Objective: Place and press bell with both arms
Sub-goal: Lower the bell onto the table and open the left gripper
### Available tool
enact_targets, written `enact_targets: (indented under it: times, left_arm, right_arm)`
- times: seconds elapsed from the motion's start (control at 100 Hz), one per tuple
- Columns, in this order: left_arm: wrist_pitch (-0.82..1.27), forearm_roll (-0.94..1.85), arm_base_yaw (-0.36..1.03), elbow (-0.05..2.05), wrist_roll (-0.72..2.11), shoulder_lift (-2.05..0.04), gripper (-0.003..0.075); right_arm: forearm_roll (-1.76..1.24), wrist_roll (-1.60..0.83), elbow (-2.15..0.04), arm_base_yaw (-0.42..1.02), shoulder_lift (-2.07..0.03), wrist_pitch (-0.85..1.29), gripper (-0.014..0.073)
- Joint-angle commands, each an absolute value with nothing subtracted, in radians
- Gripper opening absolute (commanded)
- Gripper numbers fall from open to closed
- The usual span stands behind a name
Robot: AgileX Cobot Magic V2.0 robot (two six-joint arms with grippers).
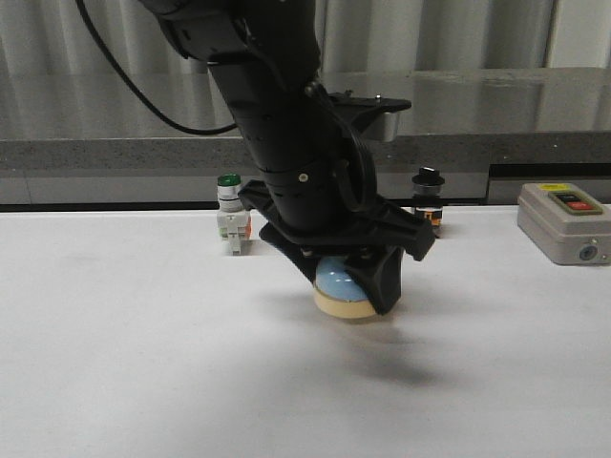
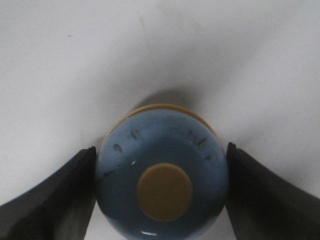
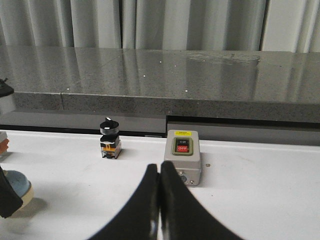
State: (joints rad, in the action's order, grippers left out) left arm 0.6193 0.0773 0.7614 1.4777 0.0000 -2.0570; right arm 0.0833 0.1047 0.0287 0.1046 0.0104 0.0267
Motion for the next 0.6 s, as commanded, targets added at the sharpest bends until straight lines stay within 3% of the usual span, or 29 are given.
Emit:
enact_targets:
  times: [0.0,0.13,0.37,0.59]
  left_arm:
    - [0.584,0.084,0.769,1.514,0.000,-2.011,0.0265]
    - [0.590,0.084,0.769,1.514,0.000,-2.014,0.0300]
    - [0.596,0.084,0.769,1.514,0.000,-2.014,0.0536]
    - [0.614,0.084,0.769,1.514,0.000,-2.014,0.0552]
  right_arm:
    - [0.095,0.097,0.009,0.099,0.031,-0.055,-0.0064]
    - [0.095,0.097,0.009,0.099,0.031,-0.055,-0.0064]
    - [0.095,0.097,0.009,0.099,0.031,-0.055,-0.0064]
    - [0.095,0.097,0.009,0.099,0.031,-0.055,-0.0064]
